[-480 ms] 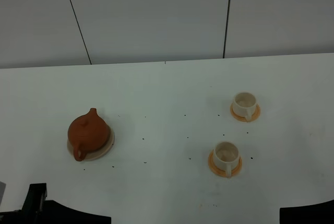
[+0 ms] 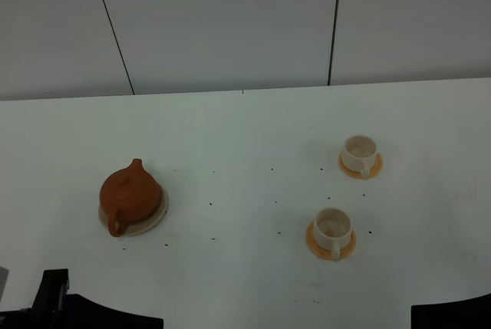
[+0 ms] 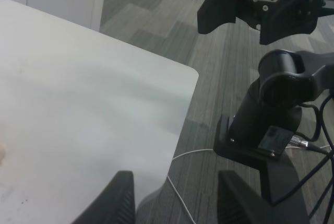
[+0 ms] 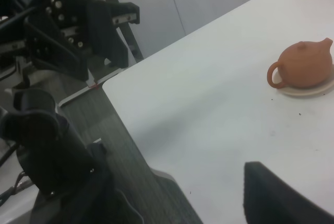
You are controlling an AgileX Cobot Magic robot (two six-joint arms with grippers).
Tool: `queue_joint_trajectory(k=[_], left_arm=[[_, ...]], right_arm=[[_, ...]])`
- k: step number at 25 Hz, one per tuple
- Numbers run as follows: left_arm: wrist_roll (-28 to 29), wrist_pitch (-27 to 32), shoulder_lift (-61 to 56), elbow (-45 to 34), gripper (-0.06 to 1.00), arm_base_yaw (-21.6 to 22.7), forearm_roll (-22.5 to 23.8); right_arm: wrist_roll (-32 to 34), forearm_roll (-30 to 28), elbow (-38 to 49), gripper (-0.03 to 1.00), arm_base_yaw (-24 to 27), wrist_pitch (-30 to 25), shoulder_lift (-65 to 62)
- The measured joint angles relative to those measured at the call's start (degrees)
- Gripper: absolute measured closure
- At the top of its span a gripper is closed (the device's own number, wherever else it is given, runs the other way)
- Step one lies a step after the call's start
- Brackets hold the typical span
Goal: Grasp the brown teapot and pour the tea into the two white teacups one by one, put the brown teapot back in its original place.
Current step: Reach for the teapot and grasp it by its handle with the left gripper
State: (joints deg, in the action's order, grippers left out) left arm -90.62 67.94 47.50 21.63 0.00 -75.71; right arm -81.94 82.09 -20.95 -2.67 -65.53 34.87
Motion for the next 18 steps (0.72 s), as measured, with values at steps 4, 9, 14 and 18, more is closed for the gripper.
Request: queue_joint_trajectory(k=[4,9,14,18], left_arm=[[0.0,0.0,0.0,0.0,0.51,0.0,0.0],[0.0,-0.05,0.0,0.0,0.51,0.0,0.0],[0.0,-0.43,0.0,0.0,0.51,0.0,0.0],[0.0,-0.54,0.0,0.0,0.51,0.0,0.0]], right_arm=[[0.0,0.0,0.0,0.48,0.0,0.0,0.0],[0.0,0.0,0.0,0.49,0.0,0.0,0.0],[0.0,0.04,0.0,0.49,0.0,0.0,0.0],[0.0,0.04,0.0,0.49,0.0,0.0,0.0]])
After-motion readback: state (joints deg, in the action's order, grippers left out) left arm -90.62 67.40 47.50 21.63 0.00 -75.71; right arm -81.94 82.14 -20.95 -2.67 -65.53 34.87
